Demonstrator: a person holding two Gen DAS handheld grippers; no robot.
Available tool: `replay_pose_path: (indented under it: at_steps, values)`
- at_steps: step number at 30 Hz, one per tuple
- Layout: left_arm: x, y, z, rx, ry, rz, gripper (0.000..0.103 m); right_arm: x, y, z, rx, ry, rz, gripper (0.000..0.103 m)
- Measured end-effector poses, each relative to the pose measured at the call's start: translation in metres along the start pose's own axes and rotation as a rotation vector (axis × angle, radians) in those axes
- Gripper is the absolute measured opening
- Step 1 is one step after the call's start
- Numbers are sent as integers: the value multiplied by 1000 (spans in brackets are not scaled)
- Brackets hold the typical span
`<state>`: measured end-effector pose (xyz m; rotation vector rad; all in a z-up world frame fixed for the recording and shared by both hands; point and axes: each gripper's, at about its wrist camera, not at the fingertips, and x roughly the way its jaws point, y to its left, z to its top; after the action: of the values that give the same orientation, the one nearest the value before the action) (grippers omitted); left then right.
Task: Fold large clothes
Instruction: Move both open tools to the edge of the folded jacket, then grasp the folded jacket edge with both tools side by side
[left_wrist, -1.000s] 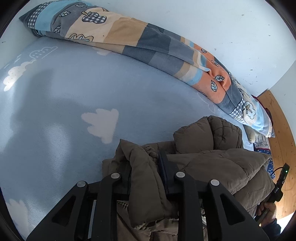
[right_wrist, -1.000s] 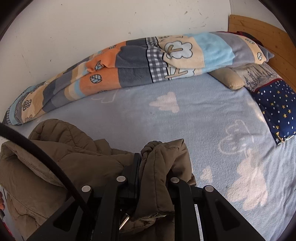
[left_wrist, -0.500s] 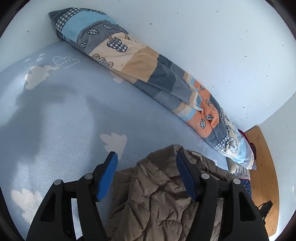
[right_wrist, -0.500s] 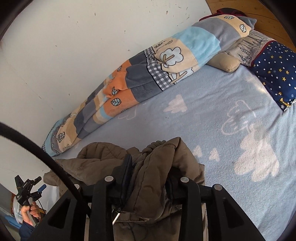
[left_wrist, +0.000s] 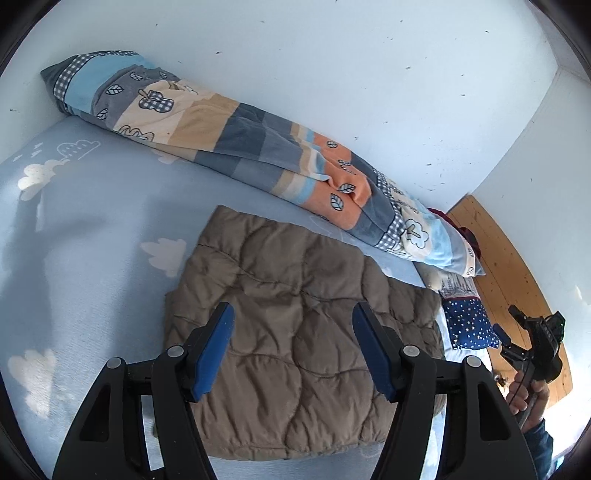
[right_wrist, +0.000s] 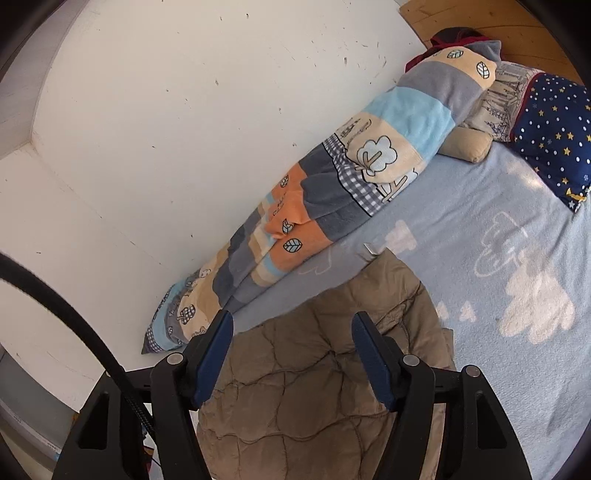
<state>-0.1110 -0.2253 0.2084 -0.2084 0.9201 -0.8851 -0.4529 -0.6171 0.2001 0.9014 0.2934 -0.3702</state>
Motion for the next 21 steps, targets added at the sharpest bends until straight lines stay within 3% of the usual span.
replay_pose_path:
  at_steps: [2,5,7,9,15,21]
  values:
    - [13,-18,-15,24,-12,9,67,-6,8,-7,-20,-7,-50,72]
    - [52,-43,-37,49,43,63,67,-2,6,-37,-9,-4,-166,70]
    - [75,-61,-50,105,81,119,67,15,2,-66,-24,34,-196,52]
    - [90,-73,-60,155,103,124,67,41,2,-88,-63,104,-256,42]
    - [141,-72,-80,310,180,258,67,105,14,-124,-202,223,-316,41]
    - [174,-58,-78,321,231,309,74,158,4,-142,-300,316,-387,42]
